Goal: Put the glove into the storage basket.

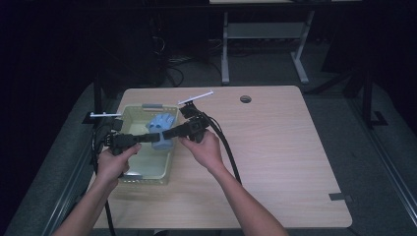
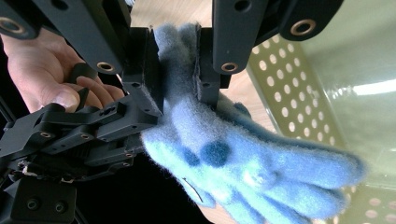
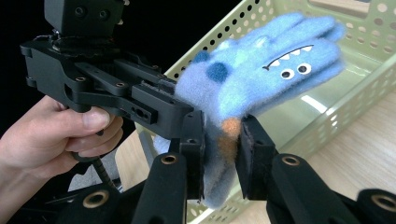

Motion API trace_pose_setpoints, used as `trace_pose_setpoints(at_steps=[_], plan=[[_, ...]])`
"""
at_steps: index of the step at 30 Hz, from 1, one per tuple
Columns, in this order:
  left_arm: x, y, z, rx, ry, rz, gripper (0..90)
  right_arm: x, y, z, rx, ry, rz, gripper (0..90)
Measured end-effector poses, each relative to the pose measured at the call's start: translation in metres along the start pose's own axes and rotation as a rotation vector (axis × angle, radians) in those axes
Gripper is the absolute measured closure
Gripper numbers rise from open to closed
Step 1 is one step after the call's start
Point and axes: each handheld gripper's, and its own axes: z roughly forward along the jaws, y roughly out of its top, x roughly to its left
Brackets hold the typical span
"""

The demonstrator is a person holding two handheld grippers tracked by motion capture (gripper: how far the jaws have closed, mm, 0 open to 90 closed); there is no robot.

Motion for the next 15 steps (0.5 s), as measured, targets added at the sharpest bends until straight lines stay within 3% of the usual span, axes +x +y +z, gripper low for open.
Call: trace_pose_setpoints(at_steps=[15], plan=[[0.014, 0.002, -0.017, 0.007, 0.024, -0.009, 73.4, 0.001, 0.006, 0.023, 0.004, 0.037, 0.004, 73.6]])
